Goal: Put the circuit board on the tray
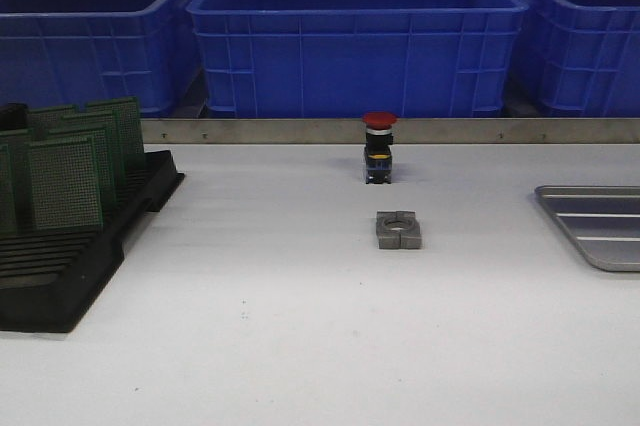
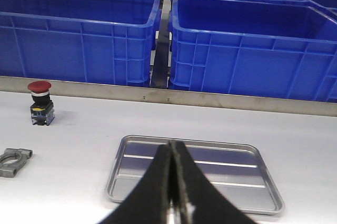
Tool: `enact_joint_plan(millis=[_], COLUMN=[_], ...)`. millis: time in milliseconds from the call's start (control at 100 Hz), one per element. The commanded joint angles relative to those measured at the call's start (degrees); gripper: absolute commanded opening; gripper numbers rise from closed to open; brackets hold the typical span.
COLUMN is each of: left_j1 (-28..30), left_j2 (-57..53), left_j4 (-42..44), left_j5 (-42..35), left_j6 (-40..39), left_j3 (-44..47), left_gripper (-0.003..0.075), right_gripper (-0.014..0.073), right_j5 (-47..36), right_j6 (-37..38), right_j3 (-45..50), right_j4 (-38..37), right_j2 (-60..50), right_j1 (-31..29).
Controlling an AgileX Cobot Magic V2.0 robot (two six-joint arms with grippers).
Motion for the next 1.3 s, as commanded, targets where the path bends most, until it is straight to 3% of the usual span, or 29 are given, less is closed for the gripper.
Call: enact_joint_plan(millis=[0,340,570,870,1020,1120,1290], left_j1=[-0.5,-0.5,-0.5,-0.5,-0.5,-0.5,-0.5], left_j2=[-1.8,-1.8,0.8,20.2,32.0,39.2,49.4], left_j4=[-0.7,-0.7,-0.7,-0.7,-0.7,-1.0,-6.6], left_j5=[-4.8,-4.3,7.1,24.7,27.5,27.5,29.4], left_j6=[0.0,0.0,0.0,0.0,0.0,1.3,12.5], left_j3=[2.8,0.7,-11.4,-30.4,-38.2,-42.9,-49.2], left_gripper=[-0.0020,-0.0020,-0.0020,-0.0020,-0.0010,0.0081,0.0396], right_gripper=[-0.0061,-0.0061,-0.0061,-0.0061,-0.0061,-0.0061,-0.0061], right_j5=[-4.6,-4.6,-4.6,-4.6,-4.6,-4.6,-4.6], right_j6=[-0.1,-0.1,-0.1,-0.1,-0.1,-0.1,-0.1], right_j3=[-0.7,-0.7,-0.7,-0.7,-0.7,-0.7,-0.7], right_j4=[-0.7,-0.7,-0.7,-0.7,-0.7,-0.7,-0.7], right_j2=[-1.4,-1.4,-1.4,-1.4,-1.4,-1.4,-1.4], right_j1=[0.0,0.0,0.0,0.0,0.0,0.0,0.0])
